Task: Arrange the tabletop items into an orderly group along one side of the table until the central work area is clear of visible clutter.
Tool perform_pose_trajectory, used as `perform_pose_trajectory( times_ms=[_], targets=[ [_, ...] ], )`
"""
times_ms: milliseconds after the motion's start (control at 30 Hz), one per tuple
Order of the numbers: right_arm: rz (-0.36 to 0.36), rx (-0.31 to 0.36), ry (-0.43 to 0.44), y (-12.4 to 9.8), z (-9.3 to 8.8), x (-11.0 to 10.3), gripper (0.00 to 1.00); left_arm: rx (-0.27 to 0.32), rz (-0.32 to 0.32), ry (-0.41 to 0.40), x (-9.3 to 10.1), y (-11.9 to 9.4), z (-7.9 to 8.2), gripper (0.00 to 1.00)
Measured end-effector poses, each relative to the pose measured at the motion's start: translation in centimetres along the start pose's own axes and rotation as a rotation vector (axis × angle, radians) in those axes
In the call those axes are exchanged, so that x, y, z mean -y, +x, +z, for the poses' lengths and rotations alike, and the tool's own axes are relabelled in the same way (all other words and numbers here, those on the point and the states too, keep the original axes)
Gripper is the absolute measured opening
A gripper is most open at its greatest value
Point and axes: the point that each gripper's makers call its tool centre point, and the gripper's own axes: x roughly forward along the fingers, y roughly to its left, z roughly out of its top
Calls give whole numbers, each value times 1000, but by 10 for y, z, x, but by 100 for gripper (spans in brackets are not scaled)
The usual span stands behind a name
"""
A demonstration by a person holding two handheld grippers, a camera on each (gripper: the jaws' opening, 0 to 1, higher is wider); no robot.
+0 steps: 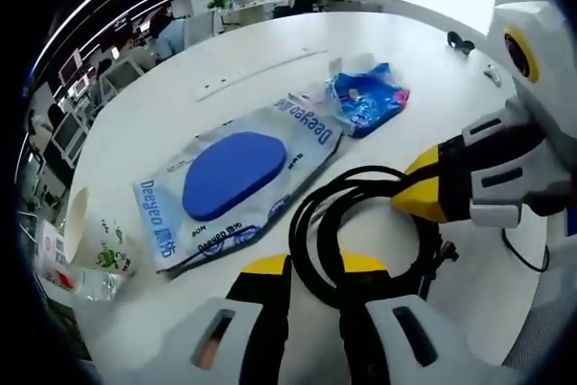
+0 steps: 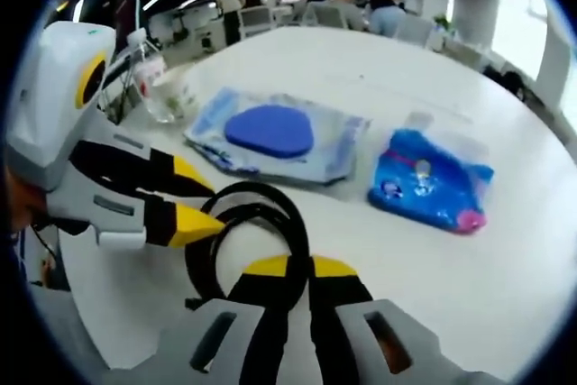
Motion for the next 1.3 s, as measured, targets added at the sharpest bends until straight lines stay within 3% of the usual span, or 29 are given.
perform_pose_trajectory(
  times_ms=[400, 567, 667, 800, 1100, 1233, 1300],
  targets=[
    [8, 20, -40, 2, -3, 0, 4, 16, 7, 10, 3, 3, 3, 14],
    [1, 28, -88, 3, -2, 0, 8, 15, 30, 46, -4, 1, 4, 23],
    [4, 26, -98, 1, -1, 0, 12, 20, 31, 24, -9, -3, 3, 23],
    [6, 74, -72, -4, 7, 4, 20, 48, 44, -10, -18, -11, 5, 24],
    [-7, 122, -14, -16, 19, 15, 24, 123, 57, -122, -30, -29, 12, 26],
    [6, 154, -8, -22, 23, 17, 31, 192, 54, -154, -33, -39, 22, 29],
    [-3, 178, -19, -27, 26, 19, 33, 266, 11, -161, -27, -46, 33, 29]
  ],
)
